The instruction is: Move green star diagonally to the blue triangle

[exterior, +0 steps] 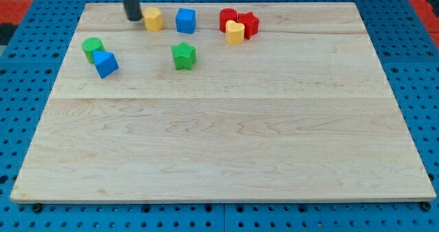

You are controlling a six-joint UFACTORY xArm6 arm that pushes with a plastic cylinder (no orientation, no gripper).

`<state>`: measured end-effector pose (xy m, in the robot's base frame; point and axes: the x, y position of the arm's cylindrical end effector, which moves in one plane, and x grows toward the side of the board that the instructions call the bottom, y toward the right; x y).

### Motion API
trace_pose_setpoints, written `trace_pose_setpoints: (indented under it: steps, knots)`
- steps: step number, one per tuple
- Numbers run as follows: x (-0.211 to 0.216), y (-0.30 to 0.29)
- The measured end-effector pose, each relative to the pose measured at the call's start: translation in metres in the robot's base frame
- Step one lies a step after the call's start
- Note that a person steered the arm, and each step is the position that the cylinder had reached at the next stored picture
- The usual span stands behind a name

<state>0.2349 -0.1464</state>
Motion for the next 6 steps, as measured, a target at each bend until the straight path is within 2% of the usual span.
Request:
trace_pose_setpoints:
  steps: [1, 3, 4, 5, 6]
  knots:
    - [0.013, 0.059]
    - [0.037, 0.105]
    - [0.079, 0.146]
    - [0.117, 0.152]
    - [0.132, 0.1]
